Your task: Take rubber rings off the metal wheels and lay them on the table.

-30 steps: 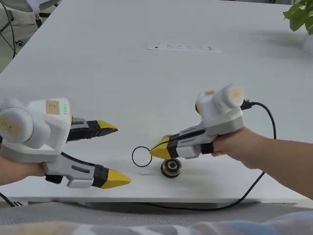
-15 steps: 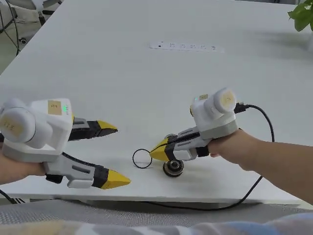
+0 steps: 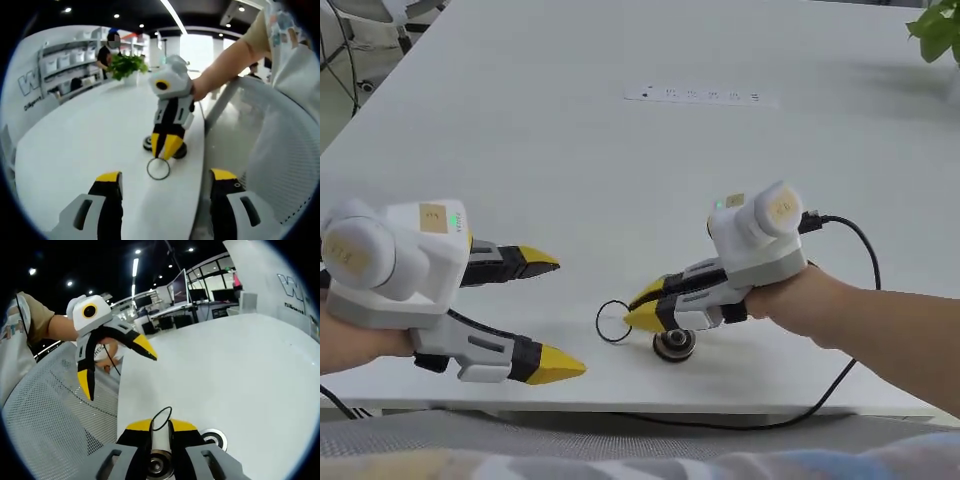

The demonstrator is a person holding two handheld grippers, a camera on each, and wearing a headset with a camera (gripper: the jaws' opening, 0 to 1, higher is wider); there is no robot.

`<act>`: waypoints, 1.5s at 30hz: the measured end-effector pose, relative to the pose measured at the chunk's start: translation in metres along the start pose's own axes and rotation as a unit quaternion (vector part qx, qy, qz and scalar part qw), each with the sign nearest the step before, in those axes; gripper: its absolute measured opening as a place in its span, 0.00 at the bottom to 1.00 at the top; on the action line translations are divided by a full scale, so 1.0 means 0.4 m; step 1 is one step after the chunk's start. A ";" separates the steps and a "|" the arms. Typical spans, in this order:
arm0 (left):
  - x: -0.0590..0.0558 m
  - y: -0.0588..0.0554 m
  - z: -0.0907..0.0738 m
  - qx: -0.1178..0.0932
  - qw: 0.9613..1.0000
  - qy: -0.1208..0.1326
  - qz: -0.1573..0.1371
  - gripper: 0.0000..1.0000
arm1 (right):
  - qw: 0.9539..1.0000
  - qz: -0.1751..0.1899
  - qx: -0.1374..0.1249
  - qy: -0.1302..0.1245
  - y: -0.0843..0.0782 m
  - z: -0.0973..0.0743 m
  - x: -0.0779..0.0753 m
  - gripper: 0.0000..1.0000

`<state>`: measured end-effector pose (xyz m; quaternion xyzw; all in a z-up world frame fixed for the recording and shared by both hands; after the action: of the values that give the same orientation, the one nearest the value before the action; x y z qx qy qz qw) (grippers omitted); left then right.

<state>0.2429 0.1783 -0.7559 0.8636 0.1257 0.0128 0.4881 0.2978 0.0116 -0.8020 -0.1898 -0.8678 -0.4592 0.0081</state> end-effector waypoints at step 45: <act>0.024 0.071 0.114 0.009 0.999 -0.044 0.029 0.64 | 0.999 0.007 -0.041 -0.018 -0.048 -0.157 -0.012 0.28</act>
<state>0.2645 0.1282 -0.7568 0.8711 0.0791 -0.0118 0.4845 0.2856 -0.0498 -0.7819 -0.2039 -0.8467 -0.4913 -0.0122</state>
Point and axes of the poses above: the centre of the closed fingertips' face, and the gripper's own axes: z roughly forward along the fingers, x roughly to its left, y roughly out of its top, the point moved 8 cm from there along -z, roughly backward along the fingers, and after that the axes turned 11 degrees about -y, right-handed, at the moved point
